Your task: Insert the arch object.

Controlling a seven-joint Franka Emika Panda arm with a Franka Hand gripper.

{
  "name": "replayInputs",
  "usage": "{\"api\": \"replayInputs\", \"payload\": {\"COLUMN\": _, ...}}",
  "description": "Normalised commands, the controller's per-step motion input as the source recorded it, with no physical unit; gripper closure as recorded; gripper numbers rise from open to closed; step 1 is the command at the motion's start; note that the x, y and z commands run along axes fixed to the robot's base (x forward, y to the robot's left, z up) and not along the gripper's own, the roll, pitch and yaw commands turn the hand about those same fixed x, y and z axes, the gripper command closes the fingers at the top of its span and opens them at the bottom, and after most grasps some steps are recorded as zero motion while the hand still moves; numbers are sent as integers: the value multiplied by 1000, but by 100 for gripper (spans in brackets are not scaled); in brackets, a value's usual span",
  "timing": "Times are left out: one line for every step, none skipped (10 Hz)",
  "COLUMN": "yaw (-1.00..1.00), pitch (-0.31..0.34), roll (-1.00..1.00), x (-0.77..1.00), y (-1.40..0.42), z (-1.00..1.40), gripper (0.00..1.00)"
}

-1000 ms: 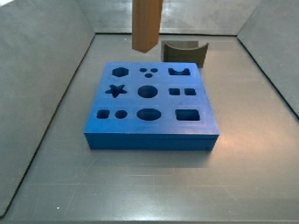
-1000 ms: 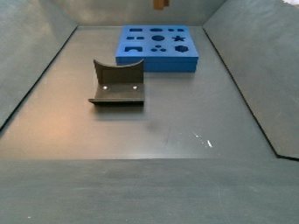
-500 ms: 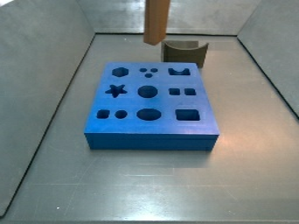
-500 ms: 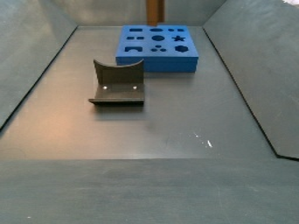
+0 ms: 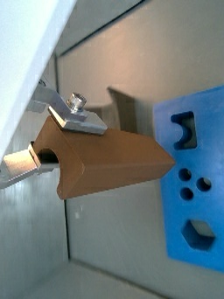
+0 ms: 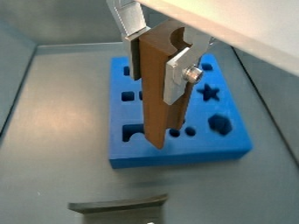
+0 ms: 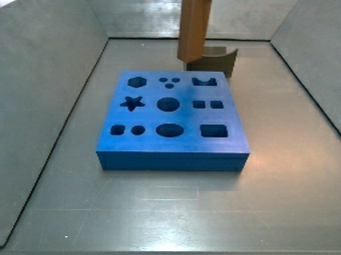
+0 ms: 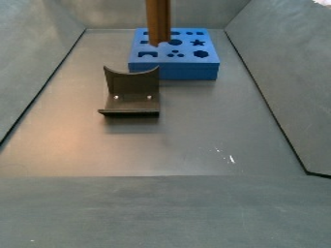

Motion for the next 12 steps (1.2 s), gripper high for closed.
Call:
{"api": "replayInputs", "payload": {"yaw": -897, "pitch": -4, "roll": 17, "x": 220, "y": 0, "z": -189, "gripper": 100}}
{"api": "replayInputs", "payload": {"yaw": -1000, "pitch": -14, "roll": 20, "x": 37, "y": 0, "z": -97, "gripper": 100}}
{"api": "replayInputs", "payload": {"yaw": -1000, "pitch": -19, "roll": 24, "x": 0, "y": 0, "z": -51, "gripper": 100}}
{"api": "replayInputs", "payload": {"yaw": -1000, "pitch": -14, "roll": 24, "x": 0, "y": 0, "z": -49, "gripper": 100}}
{"api": "replayInputs", "payload": {"yaw": -1000, "pitch": -11, "roll": 27, "x": 0, "y": 0, "z": -54, "gripper": 100}}
{"api": "replayInputs", "payload": {"yaw": -1000, "pitch": -37, "roll": 73, "x": 0, "y": 0, "z": -177, "gripper": 100}}
{"api": "replayInputs", "payload": {"yaw": -957, "pitch": -49, "roll": 107, "x": 63, "y": -94, "z": -240, "gripper": 100}}
{"api": "replayInputs", "payload": {"yaw": -649, "pitch": -56, "roll": 126, "x": 340, "y": -354, "z": -246, "gripper": 100}}
{"api": "replayInputs", "payload": {"yaw": -434, "pitch": -49, "roll": 130, "x": 546, "y": -434, "z": -257, "gripper": 100}}
{"api": "replayInputs", "payload": {"yaw": -243, "pitch": 0, "roll": 134, "x": 666, "y": -506, "z": -189, "gripper": 100}}
{"api": "replayInputs", "payload": {"yaw": -100, "pitch": 46, "roll": 230, "x": 643, "y": -546, "z": -137, "gripper": 100}}
{"api": "replayInputs", "payload": {"yaw": -174, "pitch": 33, "roll": 249, "x": 609, "y": -469, "z": -106, "gripper": 100}}
